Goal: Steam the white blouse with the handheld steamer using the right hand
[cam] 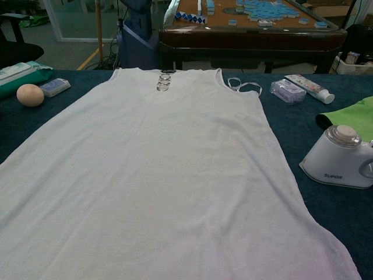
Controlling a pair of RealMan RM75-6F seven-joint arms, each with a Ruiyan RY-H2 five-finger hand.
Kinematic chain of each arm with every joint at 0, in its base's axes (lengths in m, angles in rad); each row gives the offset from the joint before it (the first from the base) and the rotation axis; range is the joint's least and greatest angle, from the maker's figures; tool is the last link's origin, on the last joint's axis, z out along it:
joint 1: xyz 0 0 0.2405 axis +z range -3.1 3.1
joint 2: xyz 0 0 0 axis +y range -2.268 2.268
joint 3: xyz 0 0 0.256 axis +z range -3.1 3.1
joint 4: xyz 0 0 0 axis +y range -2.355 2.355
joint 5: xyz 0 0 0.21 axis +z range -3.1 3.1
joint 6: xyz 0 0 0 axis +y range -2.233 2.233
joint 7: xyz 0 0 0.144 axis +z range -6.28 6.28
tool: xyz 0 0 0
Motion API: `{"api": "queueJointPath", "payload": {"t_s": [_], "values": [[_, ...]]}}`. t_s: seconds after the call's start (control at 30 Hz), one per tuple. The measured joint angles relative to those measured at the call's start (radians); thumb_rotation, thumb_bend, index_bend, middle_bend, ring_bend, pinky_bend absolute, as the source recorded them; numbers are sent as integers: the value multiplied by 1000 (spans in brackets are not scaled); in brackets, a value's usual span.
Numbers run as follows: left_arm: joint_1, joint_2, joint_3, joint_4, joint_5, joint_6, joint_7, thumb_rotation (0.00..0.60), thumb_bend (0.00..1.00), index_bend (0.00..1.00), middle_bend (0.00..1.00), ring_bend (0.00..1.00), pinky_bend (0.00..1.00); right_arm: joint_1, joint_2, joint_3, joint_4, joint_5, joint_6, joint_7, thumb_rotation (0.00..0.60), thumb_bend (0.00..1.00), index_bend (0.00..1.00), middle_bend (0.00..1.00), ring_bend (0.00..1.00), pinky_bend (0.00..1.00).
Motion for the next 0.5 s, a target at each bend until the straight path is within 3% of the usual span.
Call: {"api": "queueJointPath", "payload": {"t_s": [0.5], "values": [[-10, 15, 7, -12, 15, -9, 4, 600, 246, 195, 187, 151, 125, 20, 42, 5, -45, -11, -26, -26, 600, 161, 265, 368, 260, 329]]}}
